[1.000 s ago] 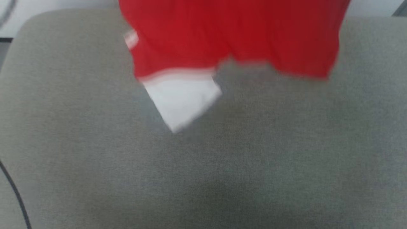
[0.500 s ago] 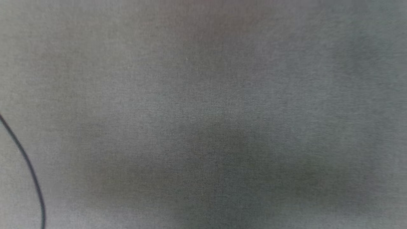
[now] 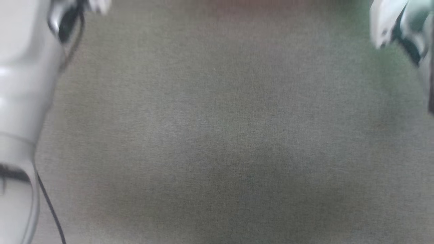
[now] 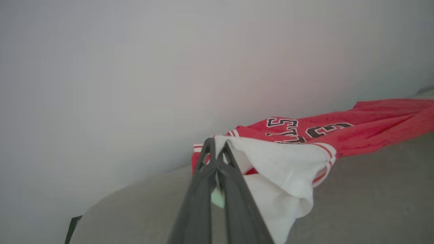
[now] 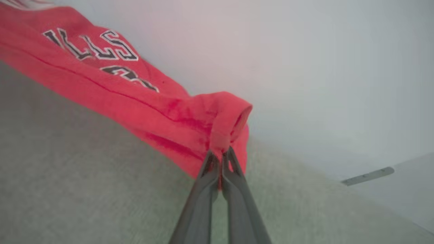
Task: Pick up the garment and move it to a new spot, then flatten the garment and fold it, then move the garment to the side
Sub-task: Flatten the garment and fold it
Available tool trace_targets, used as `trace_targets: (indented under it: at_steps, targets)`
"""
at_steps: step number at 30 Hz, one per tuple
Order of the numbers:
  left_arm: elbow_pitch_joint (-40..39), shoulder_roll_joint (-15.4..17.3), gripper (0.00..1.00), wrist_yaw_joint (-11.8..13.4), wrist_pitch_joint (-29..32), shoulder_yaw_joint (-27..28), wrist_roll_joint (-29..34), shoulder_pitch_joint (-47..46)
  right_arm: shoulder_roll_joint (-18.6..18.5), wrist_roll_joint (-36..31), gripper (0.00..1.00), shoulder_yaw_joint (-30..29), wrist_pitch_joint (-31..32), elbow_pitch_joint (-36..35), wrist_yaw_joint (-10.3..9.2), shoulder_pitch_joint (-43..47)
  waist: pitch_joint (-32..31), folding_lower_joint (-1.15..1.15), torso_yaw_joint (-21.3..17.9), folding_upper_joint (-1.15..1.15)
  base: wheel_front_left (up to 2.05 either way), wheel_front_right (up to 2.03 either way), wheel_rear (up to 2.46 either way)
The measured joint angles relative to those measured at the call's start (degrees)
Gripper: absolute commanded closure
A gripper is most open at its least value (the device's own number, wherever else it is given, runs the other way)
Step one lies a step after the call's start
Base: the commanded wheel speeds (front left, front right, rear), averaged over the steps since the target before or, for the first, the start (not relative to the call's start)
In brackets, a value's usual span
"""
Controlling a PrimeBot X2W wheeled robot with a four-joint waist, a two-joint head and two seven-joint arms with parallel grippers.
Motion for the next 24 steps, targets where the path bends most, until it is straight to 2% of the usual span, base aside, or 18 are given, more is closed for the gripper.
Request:
trace_targets:
  at_steps: [5,10,16,24]
  targets:
    - [-8.23,2.65,1.0,-0.18,8.35,-3.0,-6.32,9.56,-5.13,9.31,1.0,4.54,6.33,-11.02,0.0,9.11,-3.63,0.0,0.31,0.0,0.0,0.0,0.0]
    - [-19.57,8.51,1.0,0.48,15.29,-3.64,-10.31,20.48,-12.52,17.07,1.0,7.89,11.49,-22.46,0.0,17.93,-7.19,0.0,0.53,0.0,0.0,0.0,0.0]
    - [-38.98,15.56,1.0,7.88,21.92,-3.52,-14.14,36.57,-20.29,22.87,1.0,10.05,15.73,-34.51,0.0,27.57,-10.75,0.0,0.39,0.0,0.0,0.0,0.0]
    - [-62.7,23.95,1.0,20.95,26.6,-2.98,-18.25,56.7,-26.82,27.03,1.0,9.79,18.86,-44.53,0.0,39.71,-13.52,0.0,0.22,0.0,0.0,0.0,0.0]
